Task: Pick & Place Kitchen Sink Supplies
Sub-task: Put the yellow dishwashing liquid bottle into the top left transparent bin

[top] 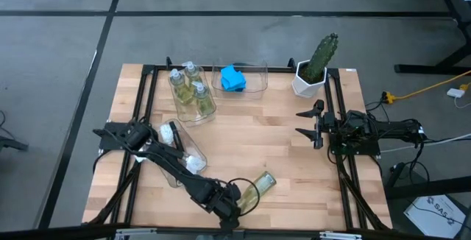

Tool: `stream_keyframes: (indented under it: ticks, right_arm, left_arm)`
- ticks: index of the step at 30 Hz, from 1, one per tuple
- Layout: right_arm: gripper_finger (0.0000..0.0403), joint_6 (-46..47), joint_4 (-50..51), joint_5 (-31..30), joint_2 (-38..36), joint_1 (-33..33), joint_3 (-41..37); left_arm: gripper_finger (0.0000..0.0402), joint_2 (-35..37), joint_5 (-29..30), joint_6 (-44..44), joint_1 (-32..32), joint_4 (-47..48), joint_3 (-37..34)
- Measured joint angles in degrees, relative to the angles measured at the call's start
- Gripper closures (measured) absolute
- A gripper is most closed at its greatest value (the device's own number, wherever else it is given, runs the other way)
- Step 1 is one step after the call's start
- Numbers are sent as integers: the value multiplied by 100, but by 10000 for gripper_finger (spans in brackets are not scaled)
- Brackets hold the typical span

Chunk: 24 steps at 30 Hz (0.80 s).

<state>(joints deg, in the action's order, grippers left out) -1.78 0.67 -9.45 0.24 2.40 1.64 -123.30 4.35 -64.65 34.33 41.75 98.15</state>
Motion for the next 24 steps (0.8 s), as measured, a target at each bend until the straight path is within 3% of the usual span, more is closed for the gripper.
stream_keyframes:
  ticks: [17, 20, 24]
  right_arm:
    - [118, 0, 2, 2, 1, -1, -1]
    - [118, -2, 1, 1, -1, -1, 1]
    - [118, -1, 1, 1, 0, -1, 0]
  left_arm:
    - [156, -456, -379, -16, 17, -516, 0]
    - [185, -453, -312, 52, 17, -335, 0]
    - [266, -453, -277, 231, 2, -95, 0]
